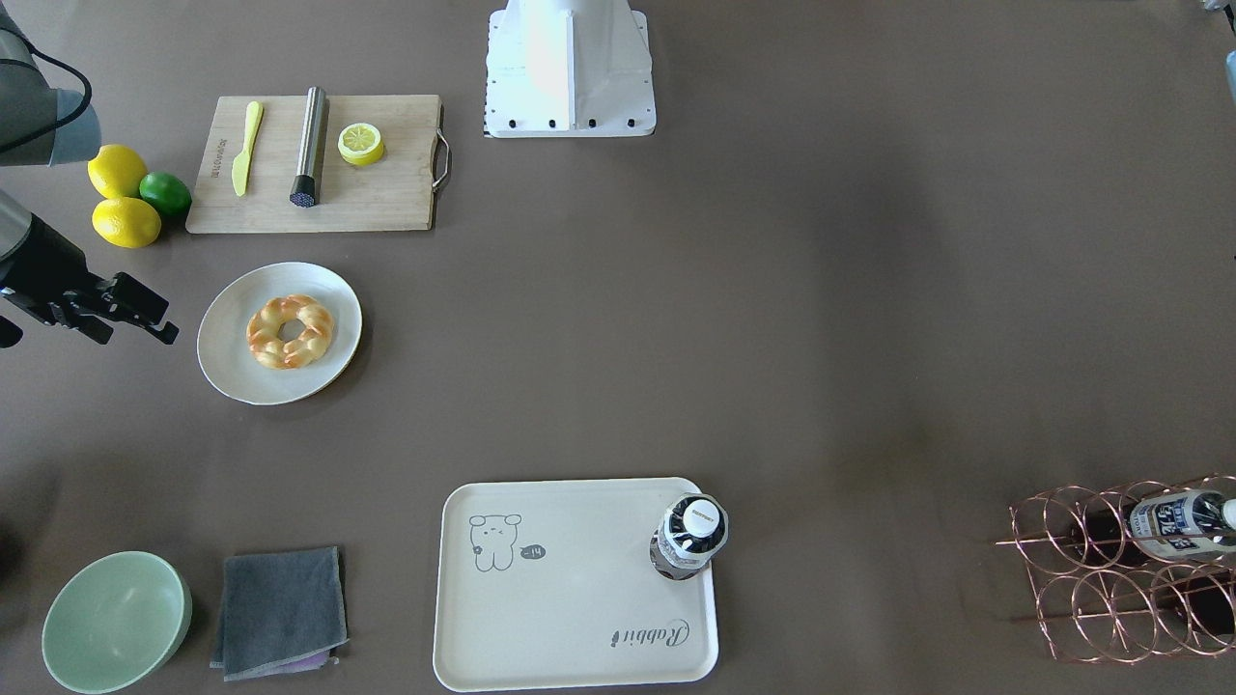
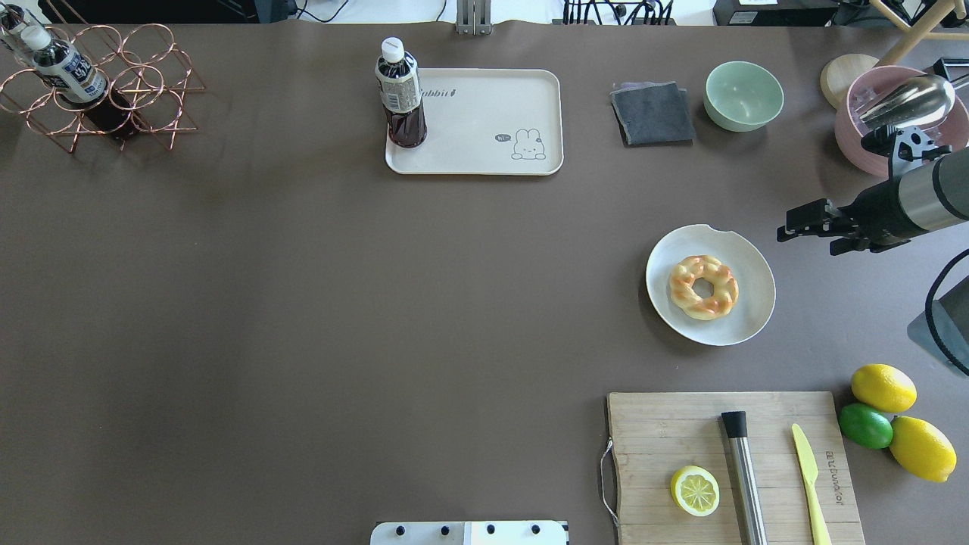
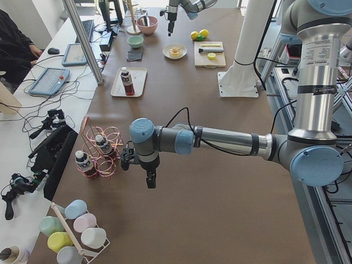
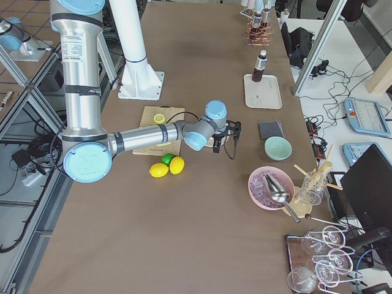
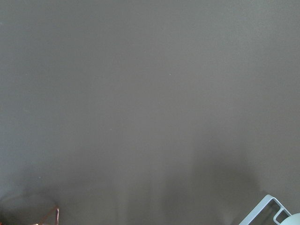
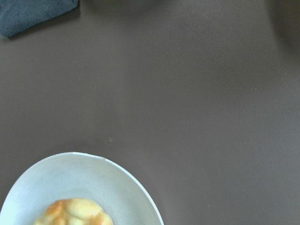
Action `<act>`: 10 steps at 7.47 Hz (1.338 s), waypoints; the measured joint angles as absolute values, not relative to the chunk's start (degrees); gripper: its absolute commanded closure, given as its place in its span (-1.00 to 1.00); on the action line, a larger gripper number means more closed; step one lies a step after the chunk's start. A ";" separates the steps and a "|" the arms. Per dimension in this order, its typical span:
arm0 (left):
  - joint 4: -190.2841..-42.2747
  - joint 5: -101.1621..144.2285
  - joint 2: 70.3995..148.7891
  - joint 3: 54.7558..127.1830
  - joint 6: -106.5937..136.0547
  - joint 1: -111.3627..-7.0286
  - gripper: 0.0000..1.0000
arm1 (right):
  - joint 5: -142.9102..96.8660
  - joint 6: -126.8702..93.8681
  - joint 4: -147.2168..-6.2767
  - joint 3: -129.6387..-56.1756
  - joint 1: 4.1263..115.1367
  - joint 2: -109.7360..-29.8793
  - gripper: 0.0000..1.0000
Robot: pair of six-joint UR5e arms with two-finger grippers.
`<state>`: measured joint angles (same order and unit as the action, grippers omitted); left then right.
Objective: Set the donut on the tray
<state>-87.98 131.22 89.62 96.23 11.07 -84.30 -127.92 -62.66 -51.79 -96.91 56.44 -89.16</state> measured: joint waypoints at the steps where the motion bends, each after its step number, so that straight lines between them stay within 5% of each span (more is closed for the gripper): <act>1: -87.98 131.22 89.77 96.21 11.08 -84.29 -0.97 | -126.84 -63.72 -51.43 -97.27 54.27 -89.82 -1.00; 7: -87.98 131.22 90.08 96.33 11.16 -84.29 -0.97 | -122.22 -64.42 -51.24 -98.10 47.52 -91.99 -1.00; 8: -87.98 131.22 90.08 96.33 11.16 -84.29 -0.97 | -121.69 -64.42 -51.24 -98.00 46.94 -92.02 -0.86; 9: -87.98 131.22 90.09 96.33 11.16 -84.29 -0.97 | -121.21 -64.46 -51.24 -97.90 46.38 -92.07 -0.43; 10: -87.98 131.22 90.09 96.30 11.13 -84.29 -0.97 | -120.71 -64.82 -51.24 -97.81 45.87 -92.08 0.40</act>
